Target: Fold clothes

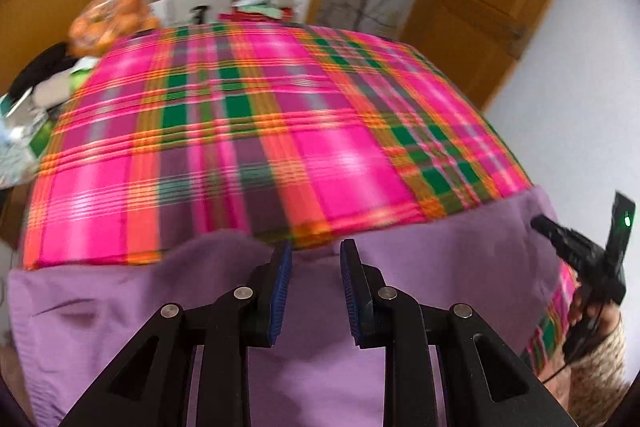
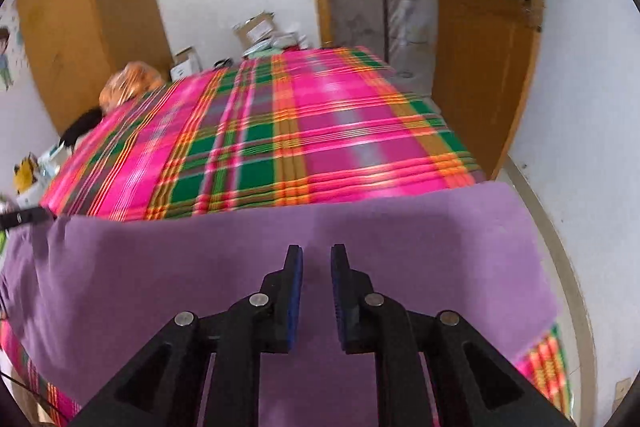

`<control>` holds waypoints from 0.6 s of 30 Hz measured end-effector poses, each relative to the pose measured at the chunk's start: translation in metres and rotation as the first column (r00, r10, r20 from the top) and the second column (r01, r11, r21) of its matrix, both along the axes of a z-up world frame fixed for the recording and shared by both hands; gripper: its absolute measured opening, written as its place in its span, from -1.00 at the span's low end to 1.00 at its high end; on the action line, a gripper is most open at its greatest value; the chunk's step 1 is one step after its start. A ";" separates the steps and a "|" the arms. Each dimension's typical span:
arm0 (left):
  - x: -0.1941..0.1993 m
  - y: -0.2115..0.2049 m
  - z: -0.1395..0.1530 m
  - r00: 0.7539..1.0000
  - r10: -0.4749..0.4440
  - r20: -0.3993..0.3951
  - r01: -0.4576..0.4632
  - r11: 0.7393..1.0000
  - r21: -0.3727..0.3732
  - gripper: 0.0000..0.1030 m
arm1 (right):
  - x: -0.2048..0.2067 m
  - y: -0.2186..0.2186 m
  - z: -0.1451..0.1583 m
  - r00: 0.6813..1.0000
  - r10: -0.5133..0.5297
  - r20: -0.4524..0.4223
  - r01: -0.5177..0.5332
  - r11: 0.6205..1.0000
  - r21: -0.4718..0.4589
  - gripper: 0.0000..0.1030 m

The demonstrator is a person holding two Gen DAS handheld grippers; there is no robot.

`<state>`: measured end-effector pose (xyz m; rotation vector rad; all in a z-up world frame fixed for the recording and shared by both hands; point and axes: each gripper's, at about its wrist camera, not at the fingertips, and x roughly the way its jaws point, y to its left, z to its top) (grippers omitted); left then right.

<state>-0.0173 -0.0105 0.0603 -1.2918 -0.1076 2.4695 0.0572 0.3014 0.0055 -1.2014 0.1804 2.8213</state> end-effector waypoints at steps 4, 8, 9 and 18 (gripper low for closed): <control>-0.009 -0.037 -0.008 0.993 0.115 0.032 -0.116 0.993 0.009 -0.50 | -0.015 -0.043 0.009 0.990 0.140 -0.028 -0.139 0.990 0.023 -0.63; -0.015 -0.059 -0.015 0.982 0.178 0.054 -0.179 0.984 0.013 -0.50 | -0.036 -0.077 0.019 0.966 0.255 -0.051 -0.255 0.967 0.011 -0.45; -0.016 -0.063 -0.018 0.980 0.188 0.061 -0.189 0.982 0.013 -0.50 | -0.041 -0.085 0.021 0.960 0.276 -0.054 -0.276 0.961 0.012 -0.45; -0.022 -0.100 -0.033 0.959 0.262 0.109 -0.264 0.964 0.005 -0.50 | -0.080 -0.139 0.012 0.899 0.437 -0.011 -0.436 0.895 -0.089 -0.30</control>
